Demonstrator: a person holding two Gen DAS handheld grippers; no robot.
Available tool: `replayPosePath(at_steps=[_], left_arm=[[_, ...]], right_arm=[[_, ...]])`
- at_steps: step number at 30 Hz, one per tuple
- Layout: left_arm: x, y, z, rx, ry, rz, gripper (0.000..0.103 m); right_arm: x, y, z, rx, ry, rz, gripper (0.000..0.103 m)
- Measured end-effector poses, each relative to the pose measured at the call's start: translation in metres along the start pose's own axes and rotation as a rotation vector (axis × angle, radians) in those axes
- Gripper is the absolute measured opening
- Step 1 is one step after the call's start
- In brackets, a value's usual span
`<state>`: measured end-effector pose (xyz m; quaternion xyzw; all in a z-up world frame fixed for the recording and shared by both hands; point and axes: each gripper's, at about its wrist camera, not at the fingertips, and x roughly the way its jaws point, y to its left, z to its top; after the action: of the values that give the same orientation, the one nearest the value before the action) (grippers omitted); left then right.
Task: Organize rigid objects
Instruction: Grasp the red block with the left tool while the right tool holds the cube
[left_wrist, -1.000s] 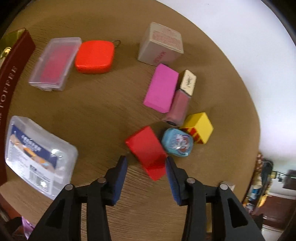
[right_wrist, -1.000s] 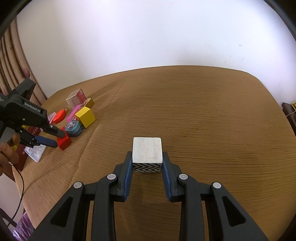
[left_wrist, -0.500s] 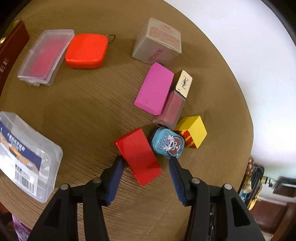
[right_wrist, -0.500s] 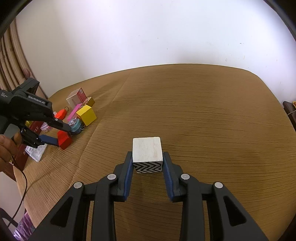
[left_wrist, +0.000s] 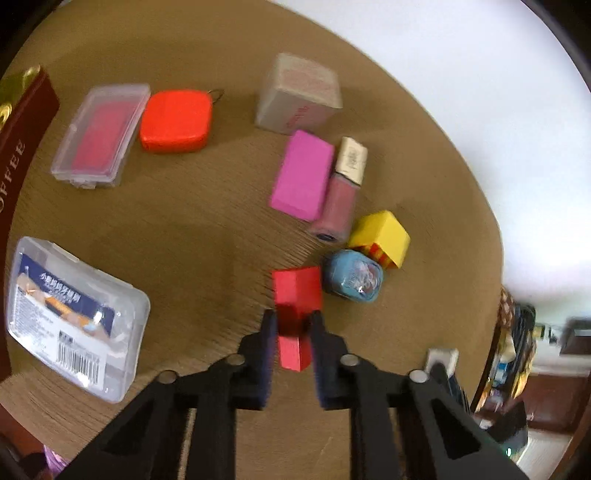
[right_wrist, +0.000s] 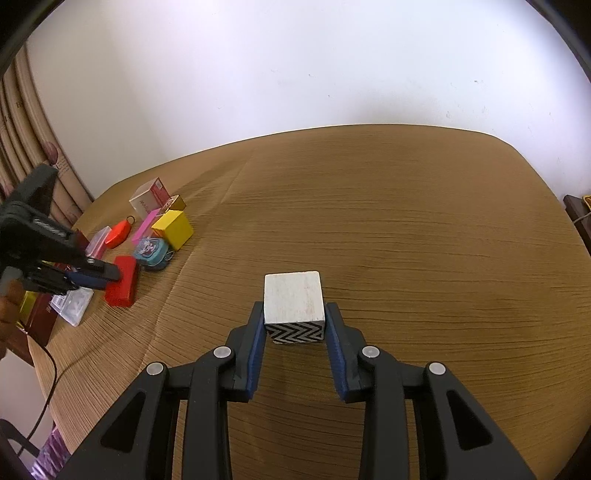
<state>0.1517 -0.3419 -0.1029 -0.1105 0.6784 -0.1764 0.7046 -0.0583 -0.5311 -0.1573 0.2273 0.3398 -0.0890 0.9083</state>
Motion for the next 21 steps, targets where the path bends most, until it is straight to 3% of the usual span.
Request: replayPosePath(at_steps=[3,5,8,10,16,21], left_arm=[[-0.004,0.0,-0.008,0.041,0.011,0.005,0.016],[0.003,-0.003,-0.009,0.072,0.069,-0.014,0.017],[0.003,-0.01,-0.008,0.094,0.06,0.033,0.019],[0.013,-0.018,-0.009,0.129,0.106,0.055,0.023],[0.025,-0.019,-0.006,0.081,0.127,-0.016,0.032],[0.027,-0.016,-0.004,0.072,0.115,-0.038,0.031]], right_arm=[[0.003,0.002,0.001,-0.008,0.013,-0.007,0.031],[0.005,0.003,0.002,-0.011,0.022,-0.013,0.031],[0.005,0.002,0.001,-0.01,0.022,-0.016,0.031],[0.004,0.003,0.001,-0.01,0.021,-0.021,0.031],[0.006,0.003,0.001,-0.009,0.026,-0.019,0.032],[0.007,0.003,0.001,-0.008,0.029,-0.013,0.033]])
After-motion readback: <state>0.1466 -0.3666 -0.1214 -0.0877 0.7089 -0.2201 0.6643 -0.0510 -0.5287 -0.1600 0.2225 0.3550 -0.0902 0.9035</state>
